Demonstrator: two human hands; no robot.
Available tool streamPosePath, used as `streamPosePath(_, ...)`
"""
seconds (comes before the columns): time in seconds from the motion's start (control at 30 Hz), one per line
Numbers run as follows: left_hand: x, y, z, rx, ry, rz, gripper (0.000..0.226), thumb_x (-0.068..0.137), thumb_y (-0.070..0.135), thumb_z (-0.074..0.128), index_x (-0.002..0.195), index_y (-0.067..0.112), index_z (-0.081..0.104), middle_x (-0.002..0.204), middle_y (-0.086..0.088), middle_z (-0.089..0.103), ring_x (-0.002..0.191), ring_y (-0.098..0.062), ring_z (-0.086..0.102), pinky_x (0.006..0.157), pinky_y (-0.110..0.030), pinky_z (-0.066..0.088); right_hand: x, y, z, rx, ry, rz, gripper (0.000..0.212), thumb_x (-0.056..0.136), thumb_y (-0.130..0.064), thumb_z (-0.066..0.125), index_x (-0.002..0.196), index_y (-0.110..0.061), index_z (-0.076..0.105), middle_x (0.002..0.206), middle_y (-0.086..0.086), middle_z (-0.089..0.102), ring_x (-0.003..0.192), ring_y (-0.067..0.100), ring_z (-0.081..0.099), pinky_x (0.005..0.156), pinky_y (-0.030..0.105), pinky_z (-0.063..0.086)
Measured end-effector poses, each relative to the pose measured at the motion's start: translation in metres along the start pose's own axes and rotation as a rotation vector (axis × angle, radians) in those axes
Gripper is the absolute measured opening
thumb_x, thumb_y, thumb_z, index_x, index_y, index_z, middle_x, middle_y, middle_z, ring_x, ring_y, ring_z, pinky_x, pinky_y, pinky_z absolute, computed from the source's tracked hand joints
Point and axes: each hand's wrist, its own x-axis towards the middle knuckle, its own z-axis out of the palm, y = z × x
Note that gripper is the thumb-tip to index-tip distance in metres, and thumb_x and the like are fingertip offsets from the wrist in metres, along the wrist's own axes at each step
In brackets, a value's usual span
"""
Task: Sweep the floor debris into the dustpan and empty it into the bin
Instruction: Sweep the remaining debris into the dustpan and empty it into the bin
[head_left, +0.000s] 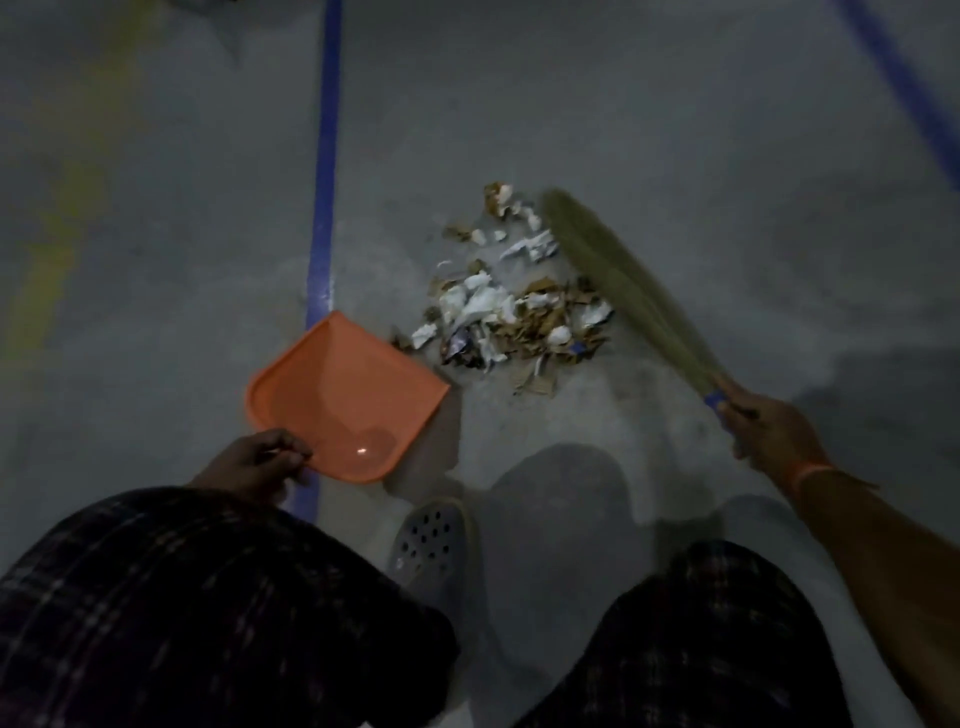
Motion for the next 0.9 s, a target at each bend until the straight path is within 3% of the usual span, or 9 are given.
streamPosePath(0.13,-0.007,0.007,0.001,-0.056,-0.017,-0.054,0.007,0.104,0.002,0.053,0.106,0.0,0.058,0.086,-0.028,0.065,0.043,-0.015,0.045,0.04,-0.018,0.037,-0.002,0.01,0.021,0.09,0.062,0.024,0.041,0.098,-0.017,0.055,0.139,-0.02,0.05,0.079,0.013,0.046,0.05,0.013,0.039,0.035,0.013,0.033)
streamPosePath(0.3,0.003,0.009,0.017,-0.038,-0.021,-0.01,0.009,0.103,0.001,0.053,0.104,0.003,0.061,0.085,-0.026,0.066,0.042,-0.015,0.048,0.04,-0.018,0.04,-0.012,-0.009,0.011,0.011,0.019,0.036,0.039,0.099,-0.027,0.054,0.137,-0.029,0.051,0.074,0.011,0.051,0.058,0.025,0.044,0.035,0.016,0.035)
streamPosePath(0.43,0.006,0.015,0.026,-0.051,-0.041,0.046,0.01,0.103,0.002,0.054,0.102,0.005,0.063,0.088,-0.028,0.067,0.042,-0.014,0.052,0.042,-0.017,0.043,-0.017,-0.022,0.0,-0.089,0.009,0.025,0.038,0.098,-0.036,0.053,0.136,-0.035,0.051,0.074,0.002,0.056,0.052,0.017,0.048,0.045,0.024,0.042)
streamPosePath(0.53,0.006,0.021,0.029,-0.043,-0.046,0.042,0.01,0.102,0.003,0.056,0.1,0.006,0.065,0.088,-0.029,0.068,0.043,-0.014,0.052,0.042,-0.019,0.043,-0.02,-0.028,0.0,-0.137,0.029,-0.002,0.038,0.098,-0.035,0.053,0.136,-0.029,0.054,0.089,-0.004,0.057,0.055,0.001,0.044,0.055,0.02,0.041)
streamPosePath(0.63,0.003,0.024,0.036,-0.047,-0.042,0.042,0.011,0.103,0.004,0.056,0.099,0.007,0.066,0.087,-0.028,0.068,0.042,-0.014,0.052,0.039,-0.02,0.044,-0.022,-0.03,0.004,-0.165,0.026,0.009,0.037,0.099,-0.035,0.052,0.135,-0.029,0.054,0.091,0.0,0.059,0.056,0.01,0.052,0.06,0.029,0.047)
streamPosePath(0.7,0.001,0.028,0.04,-0.045,-0.045,0.036,0.009,0.104,0.003,0.054,0.105,0.001,0.063,0.088,-0.026,0.067,0.041,-0.012,0.052,0.039,-0.02,0.043,-0.026,-0.029,0.011,-0.15,0.008,0.029,0.039,0.099,-0.035,0.051,0.138,-0.031,0.051,0.091,0.008,0.065,0.057,0.02,0.056,0.056,0.03,0.049)
streamPosePath(0.9,-0.001,0.032,0.041,-0.029,-0.084,0.04,0.01,0.105,0.003,0.053,0.109,-0.001,0.061,0.087,-0.024,0.067,0.042,-0.013,0.051,0.039,-0.02,0.043,-0.035,-0.034,0.026,-0.096,-0.003,0.051,0.039,0.098,-0.036,0.052,0.137,-0.032,0.052,0.094,0.024,0.069,0.054,0.022,0.058,0.052,0.031,0.049)
